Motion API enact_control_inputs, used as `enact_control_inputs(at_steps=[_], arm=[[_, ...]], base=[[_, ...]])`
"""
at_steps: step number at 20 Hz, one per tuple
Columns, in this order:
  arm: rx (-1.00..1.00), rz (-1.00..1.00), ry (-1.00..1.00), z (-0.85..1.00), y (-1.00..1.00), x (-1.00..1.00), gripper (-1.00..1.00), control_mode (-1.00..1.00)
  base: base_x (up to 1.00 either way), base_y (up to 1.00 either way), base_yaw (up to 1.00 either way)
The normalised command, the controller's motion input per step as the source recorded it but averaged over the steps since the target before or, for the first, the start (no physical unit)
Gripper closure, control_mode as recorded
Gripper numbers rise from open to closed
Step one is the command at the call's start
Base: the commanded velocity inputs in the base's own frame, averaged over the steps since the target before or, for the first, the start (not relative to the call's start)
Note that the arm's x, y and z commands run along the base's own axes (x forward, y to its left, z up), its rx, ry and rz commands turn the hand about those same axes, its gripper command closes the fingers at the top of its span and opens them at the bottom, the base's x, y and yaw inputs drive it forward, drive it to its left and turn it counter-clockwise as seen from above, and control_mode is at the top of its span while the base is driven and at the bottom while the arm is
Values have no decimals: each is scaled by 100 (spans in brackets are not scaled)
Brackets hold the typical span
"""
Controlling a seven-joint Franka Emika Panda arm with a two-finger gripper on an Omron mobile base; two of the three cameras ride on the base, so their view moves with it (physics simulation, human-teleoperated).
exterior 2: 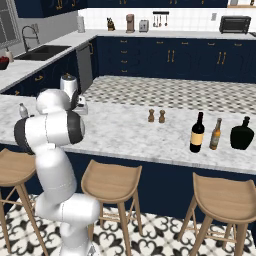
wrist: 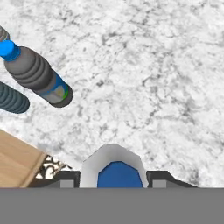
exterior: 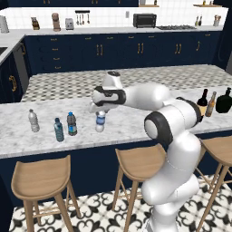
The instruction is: Move the plastic bottles in the middle to the plastics group, and the glass bottles in the middle to the glass group.
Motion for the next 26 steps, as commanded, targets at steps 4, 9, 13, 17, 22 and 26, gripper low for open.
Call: enact_control_inputs(at_steps=[4,9,13,17,22,26], arm=[[0,12,-6,-10,74,31,100,-100],[-3,5,-1,-24,62,45,100,-100],[-10,2,0,-33,38,35,100,-100],[-5,0,0,-29,31,34,100,-100],[-2,4,0,-24,4,10,100,-100],[-3,4,0,-26,0,4,100,-100]], base=[[0,0,0],[0,0,0],[0,0,0],[0,0,0],[0,0,0],[0,0,0]])
